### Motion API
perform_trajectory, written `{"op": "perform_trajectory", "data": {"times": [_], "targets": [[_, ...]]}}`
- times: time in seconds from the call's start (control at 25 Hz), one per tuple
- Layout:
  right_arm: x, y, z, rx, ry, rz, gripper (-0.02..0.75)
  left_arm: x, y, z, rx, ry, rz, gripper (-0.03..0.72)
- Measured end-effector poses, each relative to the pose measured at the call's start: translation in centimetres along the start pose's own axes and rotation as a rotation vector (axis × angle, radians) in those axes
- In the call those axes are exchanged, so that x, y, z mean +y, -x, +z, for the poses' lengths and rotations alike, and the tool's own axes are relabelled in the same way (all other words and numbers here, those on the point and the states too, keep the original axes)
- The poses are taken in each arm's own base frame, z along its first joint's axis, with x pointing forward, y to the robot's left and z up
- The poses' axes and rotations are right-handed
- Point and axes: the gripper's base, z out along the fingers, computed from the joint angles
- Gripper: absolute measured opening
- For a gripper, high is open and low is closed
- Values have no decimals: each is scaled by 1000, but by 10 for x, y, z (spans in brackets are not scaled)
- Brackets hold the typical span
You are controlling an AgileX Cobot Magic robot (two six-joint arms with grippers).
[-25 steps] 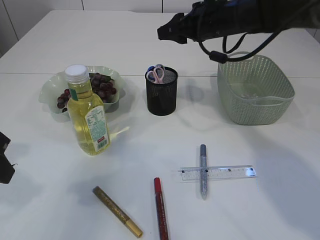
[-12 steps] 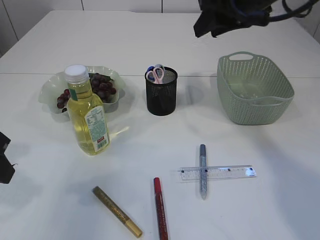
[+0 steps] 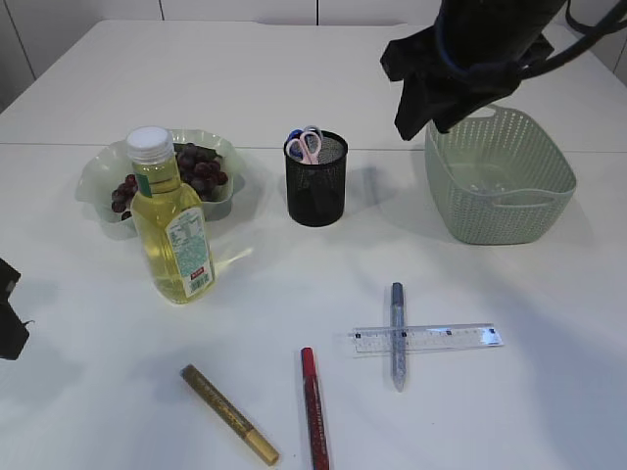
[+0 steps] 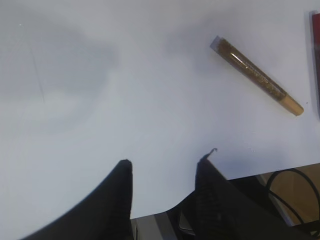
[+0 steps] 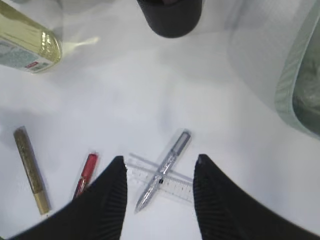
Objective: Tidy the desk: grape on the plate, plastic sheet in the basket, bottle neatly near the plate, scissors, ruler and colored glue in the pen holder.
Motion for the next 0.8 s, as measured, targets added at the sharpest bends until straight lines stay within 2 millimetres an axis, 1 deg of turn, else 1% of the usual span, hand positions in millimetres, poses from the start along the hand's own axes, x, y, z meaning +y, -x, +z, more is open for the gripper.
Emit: {"op": "perform_trajectory", "data": {"times": [0.12, 0.24, 0.44, 0.56, 0.64, 0.72, 0.8], "targets": [[6, -4, -1, 42, -5, -1, 356, 0, 0, 0, 0, 1, 1, 308], [6, -7, -1, 78, -17, 8, 356, 0, 0, 0, 4, 3, 2, 308], [7, -8, -5, 75, -23, 8, 356, 1, -2, 0, 21, 10, 5, 308], [13, -12, -9, 78, -46, -33, 356, 1, -2, 0, 25, 12, 7, 308], [22, -20, -8, 99, -51, -86, 356, 1, -2, 0, 24, 12, 7, 308], [34, -32, -1, 146, -38, -148, 356, 2, -2, 0, 23, 19, 11, 308], [45, -47, 11, 210, -18, -226, 356, 2, -2, 0, 23, 27, 16, 308]]}}
